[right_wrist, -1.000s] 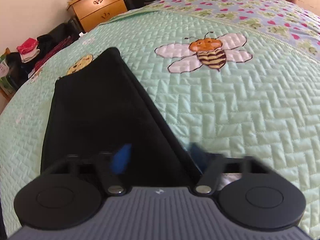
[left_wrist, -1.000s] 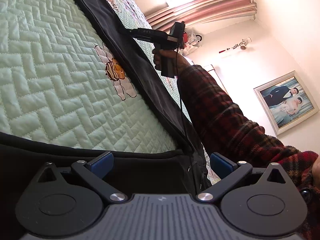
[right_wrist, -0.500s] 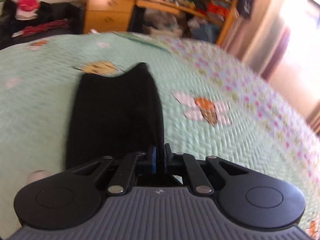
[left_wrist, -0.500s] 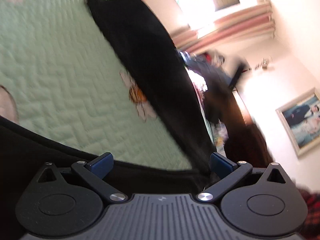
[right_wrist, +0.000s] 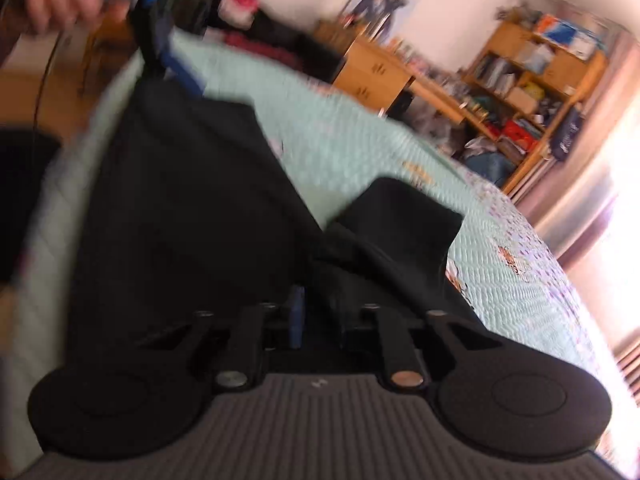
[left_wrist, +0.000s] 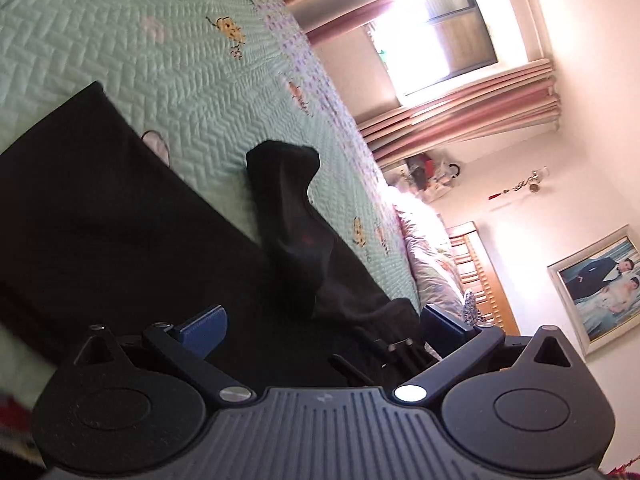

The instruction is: Fold clothes

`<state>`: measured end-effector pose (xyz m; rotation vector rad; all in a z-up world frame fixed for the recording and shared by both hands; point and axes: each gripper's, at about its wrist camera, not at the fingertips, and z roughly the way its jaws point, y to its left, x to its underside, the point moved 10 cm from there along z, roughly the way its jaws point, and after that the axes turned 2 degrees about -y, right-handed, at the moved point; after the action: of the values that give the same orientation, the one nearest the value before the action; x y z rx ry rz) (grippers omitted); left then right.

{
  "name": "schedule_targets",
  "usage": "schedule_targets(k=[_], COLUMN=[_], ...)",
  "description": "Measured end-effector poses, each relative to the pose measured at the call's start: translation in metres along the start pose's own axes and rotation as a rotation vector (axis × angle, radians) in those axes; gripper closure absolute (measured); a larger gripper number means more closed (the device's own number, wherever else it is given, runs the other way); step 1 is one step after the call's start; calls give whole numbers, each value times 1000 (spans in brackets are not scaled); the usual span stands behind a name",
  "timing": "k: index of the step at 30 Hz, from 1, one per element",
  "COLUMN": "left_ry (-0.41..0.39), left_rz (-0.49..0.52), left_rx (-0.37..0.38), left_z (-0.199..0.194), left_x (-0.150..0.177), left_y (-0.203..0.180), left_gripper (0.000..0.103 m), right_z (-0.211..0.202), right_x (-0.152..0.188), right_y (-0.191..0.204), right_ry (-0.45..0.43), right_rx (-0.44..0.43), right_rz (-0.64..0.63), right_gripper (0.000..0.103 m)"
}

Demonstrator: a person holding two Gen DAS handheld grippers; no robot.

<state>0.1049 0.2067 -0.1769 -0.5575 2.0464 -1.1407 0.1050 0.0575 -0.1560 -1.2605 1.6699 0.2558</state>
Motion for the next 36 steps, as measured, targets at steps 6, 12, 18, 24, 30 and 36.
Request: schedule_targets(k=[6,12,18,24,30,36], left_ry=[35,40,-3,-96,-193,-156], left_rz=[144,194,166,126,85,16], left_rx=[-160,-236,-251,-196,-225,-263], left_z=[13,21,-2,-44,-87,-82], left_x=[14,18,10,-3,-11,2], left_y=[-24,-30,-17,-12,-1,20], left_gripper=[0,0,0,0,0,0], right_z=[6,74,126,114,109,88], right_x=[-12,23,36,-40,-115,-77], right_y=[-77,-149,-167,-128,23,34], right_ry=[-61,10,81,-70,-96,-84], right_rx=[62,90,180,148,-56,-96], right_rz=[678,1205,1256,822,163,337], right_gripper=[40,32,37,96,84,44])
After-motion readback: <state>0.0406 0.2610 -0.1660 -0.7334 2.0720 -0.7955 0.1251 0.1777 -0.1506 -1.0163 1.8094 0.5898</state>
